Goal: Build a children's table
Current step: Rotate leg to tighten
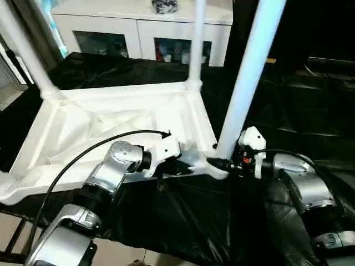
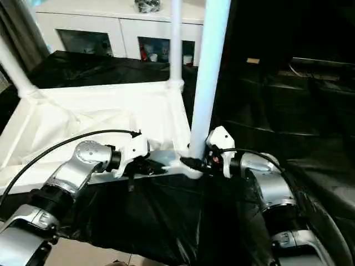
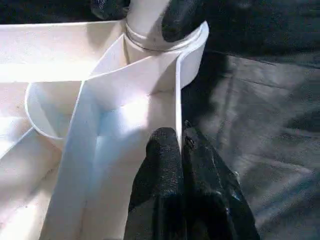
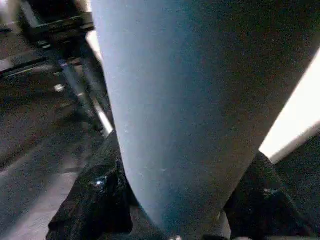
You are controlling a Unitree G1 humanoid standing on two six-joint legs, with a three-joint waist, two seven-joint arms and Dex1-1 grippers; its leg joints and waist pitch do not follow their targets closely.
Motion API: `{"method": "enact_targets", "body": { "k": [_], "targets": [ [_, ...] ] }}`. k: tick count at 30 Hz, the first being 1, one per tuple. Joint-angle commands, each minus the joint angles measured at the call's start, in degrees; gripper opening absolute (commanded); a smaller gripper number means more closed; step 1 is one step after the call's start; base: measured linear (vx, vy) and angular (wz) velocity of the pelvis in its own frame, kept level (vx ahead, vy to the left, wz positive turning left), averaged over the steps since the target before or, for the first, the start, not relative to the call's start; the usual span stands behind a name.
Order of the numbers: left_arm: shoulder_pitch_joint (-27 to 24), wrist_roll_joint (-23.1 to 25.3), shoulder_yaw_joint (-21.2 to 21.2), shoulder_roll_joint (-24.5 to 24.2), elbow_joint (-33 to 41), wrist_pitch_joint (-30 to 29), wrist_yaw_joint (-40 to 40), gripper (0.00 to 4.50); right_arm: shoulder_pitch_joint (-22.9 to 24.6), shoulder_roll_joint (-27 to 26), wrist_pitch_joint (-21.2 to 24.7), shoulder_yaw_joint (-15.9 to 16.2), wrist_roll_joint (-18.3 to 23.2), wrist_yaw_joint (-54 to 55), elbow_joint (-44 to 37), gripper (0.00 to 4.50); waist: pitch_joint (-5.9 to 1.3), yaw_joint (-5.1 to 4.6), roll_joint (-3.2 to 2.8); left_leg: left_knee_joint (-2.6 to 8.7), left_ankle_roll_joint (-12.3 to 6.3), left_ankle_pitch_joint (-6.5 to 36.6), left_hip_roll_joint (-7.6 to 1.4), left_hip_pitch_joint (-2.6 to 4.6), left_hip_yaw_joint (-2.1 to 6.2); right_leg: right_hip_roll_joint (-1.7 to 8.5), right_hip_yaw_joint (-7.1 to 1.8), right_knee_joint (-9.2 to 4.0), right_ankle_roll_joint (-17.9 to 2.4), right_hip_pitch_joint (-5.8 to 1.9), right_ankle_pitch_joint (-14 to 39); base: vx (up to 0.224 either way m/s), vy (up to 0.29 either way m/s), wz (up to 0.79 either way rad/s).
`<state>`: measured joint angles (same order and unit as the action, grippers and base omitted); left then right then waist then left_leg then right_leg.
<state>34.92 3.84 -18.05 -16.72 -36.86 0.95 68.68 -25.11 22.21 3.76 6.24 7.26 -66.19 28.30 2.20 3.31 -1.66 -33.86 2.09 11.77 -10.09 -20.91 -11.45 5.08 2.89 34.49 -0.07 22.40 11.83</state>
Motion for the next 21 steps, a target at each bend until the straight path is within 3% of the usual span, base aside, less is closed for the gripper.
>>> {"method": "enact_targets", "body": {
  "k": [1,5,7,8,12,14,15,16,18,20,21],
  "targets": [
    [0.23,0.71,-1.22,-0.4,-1.15,-0.17,0.09,0.0,0.78,-0.42,1.31,3.69,0.35,-4.0,0.57,2.0,-3.01,0.09,0.73,3.76,-5.98,7.42,-3.69,0.6,1.16,3.66,-2.26,-3.15,-17.4,-2.47,2.33,0.0,0.0,0.0],
    [0.46,0.8,-1.07,-1.33,-1.66,0.03,1.57,0.0,1.43,0.92,1.62,6.27,-0.67,-7.63,0.32,1.99,-3.16,0.32,0.86,3.58,-6.42,5.84,-3.6,0.53,1.2,3.71,-2.22,-2.93,-17.31,-2.59,0.96,0.0,0.0,0.0],
    [0.54,0.84,-1.01,-1.49,-1.89,-0.12,1.71,0.0,1.56,0.74,1.52,6.39,-0.72,-7.46,0.37,1.98,-3.1,0.33,0.83,3.6,-6.52,5.87,-3.62,0.52,1.17,3.69,-2.21,-2.95,-17.44,-2.49,0.91,0.0,0.0,0.0],
    [0.53,0.92,-1.0,-1.55,-1.93,-0.26,1.6,0.0,1.64,0.48,1.75,6.31,-0.6,-7.1,0.21,1.98,-3.11,0.31,1.19,3.59,-6.54,6.0,-3.58,0.52,1.12,3.66,-2.21,-2.99,-17.37,-2.51,1.17,0.0,0.0,0.0],
    [0.94,2.06,-0.94,-0.77,-3.24,-0.76,-2.45,0.0,2.21,-1.71,3.38,4.99,-0.67,-2.38,-0.17,1.98,-2.96,0.35,1.03,3.76,-5.72,7.09,-3.62,0.55,1.22,3.75,-2.27,-3.26,-16.76,-2.44,4.14,0.0,0.0,0.0],
    [1.45,2.28,-0.27,1.22,-4.03,-1.41,-6.53,0.0,1.78,-4.55,3.8,2.93,-2.31,6.95,1.87,1.98,-2.48,-0.07,0.99,4.25,-3.69,10.68,-3.53,0.74,1.29,3.79,-2.42,-4.05,-15.65,-1.96,10.32,0.0,0.0,0.0],
    [1.45,2.28,-0.27,1.22,-4.03,-1.41,-6.53,0.0,1.78,-4.55,3.8,2.93,-2.31,6.95,1.87,1.98,-2.48,-0.07,0.99,4.25,-3.69,10.68,-3.53,0.74,1.29,3.79,-2.42,-4.05,-15.65,-1.96,10.32,0.0,0.0,0.0],
    [1.64,2.19,-0.01,2.78,-3.7,-2.57,-8.4,0.0,1.17,-6.46,4.21,1.73,-4.07,14.59,3.64,1.98,-2.08,-0.44,1.22,4.75,-1.34,14.54,-3.46,0.95,1.61,3.89,-2.48,-4.75,-13.65,-1.96,17.76,0.0,0.0,0.0],
    [1.98,2.4,0.26,5.16,-3.33,-4.01,-11.66,0.0,0.43,-9.25,5.51,-0.21,-5.29,24.02,5.48,1.97,-1.77,-1.09,1.16,5.0,1.01,19.11,-3.28,1.45,1.98,3.96,-2.51,-5.38,-11.46,-1.51,25.6,0.0,0.0,0.0],
    [2.26,2.55,0.42,6.41,-3.34,-4.76,-13.51,0.0,0.23,-10.61,6.14,-1.24,-5.25,27.52,5.88,1.97,-1.85,-1.67,1.22,5.26,1.88,20.92,-3.3,1.36,2.42,3.97,-2.43,-5.72,-9.58,-1.54,28.08,0.0,0.0,0.0],
    [2.52,2.72,0.42,7.82,-3.31,-5.56,-15.28,0.0,-0.01,-12.35,7.12,-2.6,-5.05,31.66,6.26,1.97,-1.93,-1.96,0.97,5.39,2.14,21.43,-3.31,1.54,2.37,3.83,-2.58,-5.88,-9.56,-1.2,26.42,0.0,0.0,0.0]
  ]
}}
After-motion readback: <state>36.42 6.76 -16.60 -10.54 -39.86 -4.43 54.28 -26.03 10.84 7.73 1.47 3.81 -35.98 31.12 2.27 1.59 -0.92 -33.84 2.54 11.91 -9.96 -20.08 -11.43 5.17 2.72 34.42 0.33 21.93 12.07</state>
